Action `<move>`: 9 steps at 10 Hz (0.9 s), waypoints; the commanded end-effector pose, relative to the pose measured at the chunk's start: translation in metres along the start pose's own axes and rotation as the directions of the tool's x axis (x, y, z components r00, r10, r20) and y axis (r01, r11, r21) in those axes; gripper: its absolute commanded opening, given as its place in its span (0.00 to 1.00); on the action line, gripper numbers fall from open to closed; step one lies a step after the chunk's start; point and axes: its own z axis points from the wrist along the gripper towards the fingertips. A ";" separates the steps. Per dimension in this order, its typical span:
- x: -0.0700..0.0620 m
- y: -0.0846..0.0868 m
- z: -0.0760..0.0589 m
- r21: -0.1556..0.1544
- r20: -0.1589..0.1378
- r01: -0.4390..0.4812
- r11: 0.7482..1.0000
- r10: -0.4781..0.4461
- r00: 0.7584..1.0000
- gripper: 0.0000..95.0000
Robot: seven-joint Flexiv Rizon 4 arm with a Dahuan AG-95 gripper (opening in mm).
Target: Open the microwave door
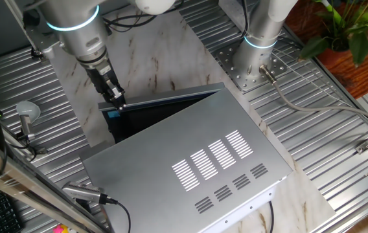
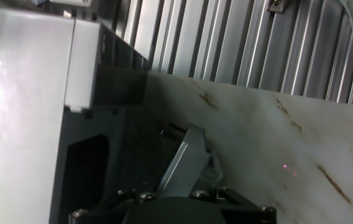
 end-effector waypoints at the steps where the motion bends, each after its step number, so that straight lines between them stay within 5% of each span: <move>1: 0.001 0.000 0.000 0.013 0.005 0.017 1.000 -0.017 1.000 0.40; 9: -0.012 0.004 -0.014 0.044 -0.015 0.047 0.998 -0.046 0.999 0.40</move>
